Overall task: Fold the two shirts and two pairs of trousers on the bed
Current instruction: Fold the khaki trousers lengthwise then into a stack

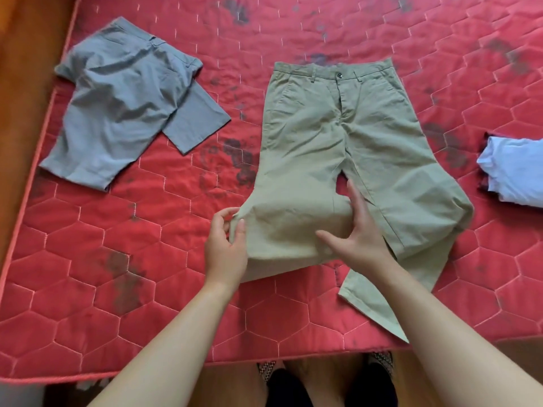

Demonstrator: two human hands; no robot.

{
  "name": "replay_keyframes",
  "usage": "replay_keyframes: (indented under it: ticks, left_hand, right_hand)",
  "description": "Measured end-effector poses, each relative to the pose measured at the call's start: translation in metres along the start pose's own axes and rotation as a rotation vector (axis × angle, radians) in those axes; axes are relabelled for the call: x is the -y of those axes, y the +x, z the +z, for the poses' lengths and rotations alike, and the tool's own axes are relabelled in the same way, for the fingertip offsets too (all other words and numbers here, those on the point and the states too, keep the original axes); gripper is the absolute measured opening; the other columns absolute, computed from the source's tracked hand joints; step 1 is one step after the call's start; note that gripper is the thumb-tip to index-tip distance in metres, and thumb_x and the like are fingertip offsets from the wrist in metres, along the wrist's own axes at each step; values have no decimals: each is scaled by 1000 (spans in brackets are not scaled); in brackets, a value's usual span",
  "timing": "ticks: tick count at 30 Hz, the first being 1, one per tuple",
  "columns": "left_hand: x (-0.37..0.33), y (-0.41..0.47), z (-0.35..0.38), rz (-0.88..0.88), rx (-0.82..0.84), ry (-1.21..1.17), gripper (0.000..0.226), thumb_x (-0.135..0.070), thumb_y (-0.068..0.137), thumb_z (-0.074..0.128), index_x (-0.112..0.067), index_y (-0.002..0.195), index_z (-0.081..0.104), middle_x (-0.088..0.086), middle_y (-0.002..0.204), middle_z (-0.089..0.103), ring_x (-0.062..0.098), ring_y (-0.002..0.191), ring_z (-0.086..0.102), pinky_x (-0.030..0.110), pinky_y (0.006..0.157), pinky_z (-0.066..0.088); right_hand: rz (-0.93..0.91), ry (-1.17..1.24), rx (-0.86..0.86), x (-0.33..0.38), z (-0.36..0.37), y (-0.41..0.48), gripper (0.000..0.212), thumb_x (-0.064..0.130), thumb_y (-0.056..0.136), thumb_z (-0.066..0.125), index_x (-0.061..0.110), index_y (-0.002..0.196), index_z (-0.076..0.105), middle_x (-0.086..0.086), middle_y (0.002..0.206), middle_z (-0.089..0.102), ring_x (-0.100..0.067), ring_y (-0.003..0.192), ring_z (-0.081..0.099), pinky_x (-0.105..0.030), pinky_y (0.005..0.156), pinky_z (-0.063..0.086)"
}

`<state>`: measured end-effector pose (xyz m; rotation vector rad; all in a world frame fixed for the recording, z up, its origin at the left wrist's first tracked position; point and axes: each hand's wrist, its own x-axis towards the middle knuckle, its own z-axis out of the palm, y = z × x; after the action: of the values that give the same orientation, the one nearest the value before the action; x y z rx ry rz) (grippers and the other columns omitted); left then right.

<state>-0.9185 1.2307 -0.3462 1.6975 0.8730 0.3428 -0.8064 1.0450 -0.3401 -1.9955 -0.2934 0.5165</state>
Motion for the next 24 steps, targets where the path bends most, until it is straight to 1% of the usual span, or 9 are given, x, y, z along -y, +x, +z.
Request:
replay_keyframes:
  ticks: [3,7,9,12,13,16,19,21,24]
  left_hand:
    - [-3,-15,-11,21,113,96,38,-17,81,69,-36,108,51,-20,105,59,0,95,60,18,79,46]
    - [-20,-46,-24,93,257,202,53,-17,75,73,-47,111,49,-25,103,60,13,68,64,30,58,53]
    - [-32,-54,-23,105,216,185,47,-19,78,71,-47,108,50,-28,102,59,13,61,60,29,54,51]
    - [-42,-52,-13,99,152,213,38,-21,79,67,-45,103,52,-28,96,60,4,51,49,18,52,42]
    - [-41,-48,-8,87,142,229,36,-19,79,67,-44,101,53,-27,93,61,0,53,47,16,55,39]
    - [-27,-32,8,31,129,280,25,-12,83,62,-32,98,57,-22,90,60,3,72,52,16,64,35]
    - [-8,-14,26,-81,191,378,23,-12,88,55,-16,111,57,-1,111,60,19,106,54,22,81,35]
    - [7,-9,39,-97,326,597,39,-16,88,55,-12,126,49,12,136,44,26,126,40,29,100,30]
    - [19,-16,63,-20,479,969,55,-28,88,55,-24,139,35,6,155,12,28,141,15,53,111,20]
  right_hand:
    - [3,-50,-38,-2,-5,-23,88,14,70,77,25,144,30,35,125,39,23,111,35,6,87,26]
    - [-10,-58,-189,17,-24,-55,71,18,75,74,27,136,39,28,120,49,2,117,48,-4,92,35]
    - [-1,-34,-231,26,-35,-65,68,22,76,74,34,133,40,19,125,54,-1,116,51,-13,95,40]
    - [65,-64,-258,24,-46,-66,69,29,75,73,34,134,38,16,123,53,4,106,51,-1,83,37]
    - [103,-69,-247,20,-47,-62,70,29,75,73,30,136,38,15,119,52,3,103,50,-3,79,35]
    - [166,-43,-157,0,-44,-40,68,24,78,70,25,138,37,13,112,50,-3,94,56,-11,77,38]
    - [167,-65,-122,-28,-37,-25,61,17,81,67,22,136,41,11,114,54,4,87,57,-6,69,42]
    - [157,-114,-154,-51,-37,-24,54,14,83,65,17,134,46,6,121,53,3,90,56,-10,77,47]
    - [166,-234,-104,-88,-49,-32,46,16,83,64,17,127,51,7,122,50,-7,103,52,-27,90,46]
